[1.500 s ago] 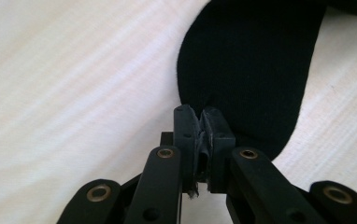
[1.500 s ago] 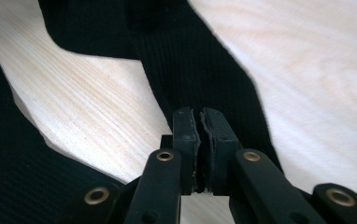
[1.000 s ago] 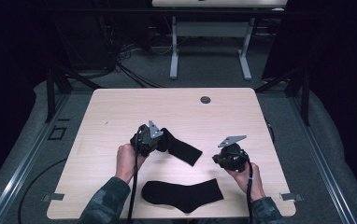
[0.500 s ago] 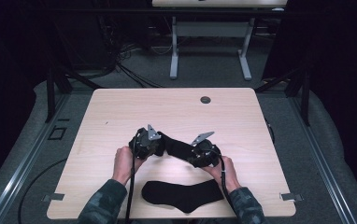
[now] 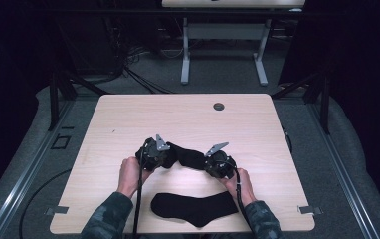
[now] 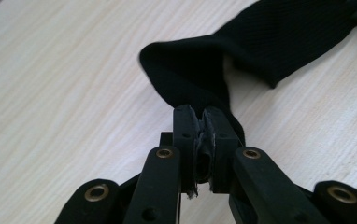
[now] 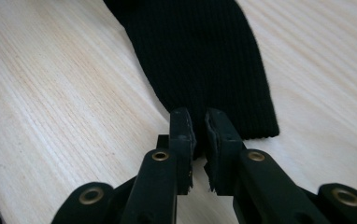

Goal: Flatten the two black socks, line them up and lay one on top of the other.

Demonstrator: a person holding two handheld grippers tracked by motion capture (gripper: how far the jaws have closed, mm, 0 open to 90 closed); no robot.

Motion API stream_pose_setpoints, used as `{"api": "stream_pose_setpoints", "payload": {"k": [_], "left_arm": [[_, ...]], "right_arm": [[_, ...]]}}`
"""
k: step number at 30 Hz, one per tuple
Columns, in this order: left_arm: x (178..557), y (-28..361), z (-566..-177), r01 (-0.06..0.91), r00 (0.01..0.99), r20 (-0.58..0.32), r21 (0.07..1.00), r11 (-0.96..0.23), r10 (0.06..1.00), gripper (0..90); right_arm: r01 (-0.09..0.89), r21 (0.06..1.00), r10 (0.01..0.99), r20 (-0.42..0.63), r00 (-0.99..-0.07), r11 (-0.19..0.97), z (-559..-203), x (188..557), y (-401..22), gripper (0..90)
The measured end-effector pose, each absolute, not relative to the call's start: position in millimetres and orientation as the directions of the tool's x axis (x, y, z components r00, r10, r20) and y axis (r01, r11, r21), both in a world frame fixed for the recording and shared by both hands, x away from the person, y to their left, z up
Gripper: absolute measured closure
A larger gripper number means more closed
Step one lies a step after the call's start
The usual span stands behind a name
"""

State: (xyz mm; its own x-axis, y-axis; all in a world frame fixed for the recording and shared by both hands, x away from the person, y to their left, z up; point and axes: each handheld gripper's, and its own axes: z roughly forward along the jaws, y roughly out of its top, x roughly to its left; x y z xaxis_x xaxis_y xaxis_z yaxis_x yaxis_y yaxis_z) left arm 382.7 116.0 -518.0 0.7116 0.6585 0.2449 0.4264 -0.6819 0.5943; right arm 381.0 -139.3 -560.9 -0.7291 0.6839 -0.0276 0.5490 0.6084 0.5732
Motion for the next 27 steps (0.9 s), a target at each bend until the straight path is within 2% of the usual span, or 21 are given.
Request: {"api": "stream_pose_setpoints", "payload": {"k": [5, 9, 12, 14, 16, 18, 21, 23, 27], "left_arm": [[379.1, 126.5, -507.4, 0.378, 0.682, 0.324, 0.611, -0.695, 0.656, 85.0], [363.1, 133.3, -508.3, 0.266, 0.696, 0.413, 0.611, -0.745, 0.587, 84.7], [352.4, 135.6, -528.0, 0.243, 0.733, 0.429, 0.559, -0.792, 0.528, 80.5], [347.5, 137.5, -541.5, 0.254, 0.746, 0.436, 0.514, -0.82, 0.504, 72.0], [342.6, 145.5, -550.7, 0.277, 0.763, 0.393, 0.519, -0.808, 0.514, 68.2], [339.2, 152.7, -551.1, 0.301, 0.752, 0.377, 0.534, -0.791, 0.54, 54.3], [334.2, 166.1, -541.8, 0.319, 0.745, 0.338, 0.576, -0.752, 0.575, 43.7], [332.8, 174.3, -532.8, 0.335, 0.74, 0.303, 0.609, -0.719, 0.601, 40.1], [336.6, 186.6, -510.6, 0.35, 0.723, 0.208, 0.711, -0.61, 0.658, 39.2]], "right_arm": [[0.527, 0.622, 0.699, -0.047, -0.714, 0.579, -538.3, 372.2, -160.9, 82.1], [0.488, 0.638, 0.678, -0.074, -0.731, 0.596, -526.1, 355.0, -180.6, 81.5], [0.476, 0.603, 0.651, -0.096, -0.753, 0.64, -537.5, 343.0, -186.0, 79.4], [0.478, 0.561, 0.63, -0.102, -0.77, 0.676, -549.7, 339.9, -187.6, 75.6], [0.478, 0.548, 0.622, -0.101, -0.777, 0.686, -558.4, 337.7, -189.9, 68.8], [0.494, 0.547, 0.624, -0.067, -0.779, 0.676, -560.9, 337.5, -197.1, 64.6], [0.516, 0.56, 0.643, -0.039, -0.765, 0.648, -556.0, 337.0, -205.2, 59.0], [0.531, 0.591, 0.663, -0.009, -0.749, 0.607, -548.9, 338.1, -212.0, 57.8], [0.571, 0.615, 0.708, 0.03, -0.705, 0.543, -540.5, 342.1, -213.3, 57.2]]}}
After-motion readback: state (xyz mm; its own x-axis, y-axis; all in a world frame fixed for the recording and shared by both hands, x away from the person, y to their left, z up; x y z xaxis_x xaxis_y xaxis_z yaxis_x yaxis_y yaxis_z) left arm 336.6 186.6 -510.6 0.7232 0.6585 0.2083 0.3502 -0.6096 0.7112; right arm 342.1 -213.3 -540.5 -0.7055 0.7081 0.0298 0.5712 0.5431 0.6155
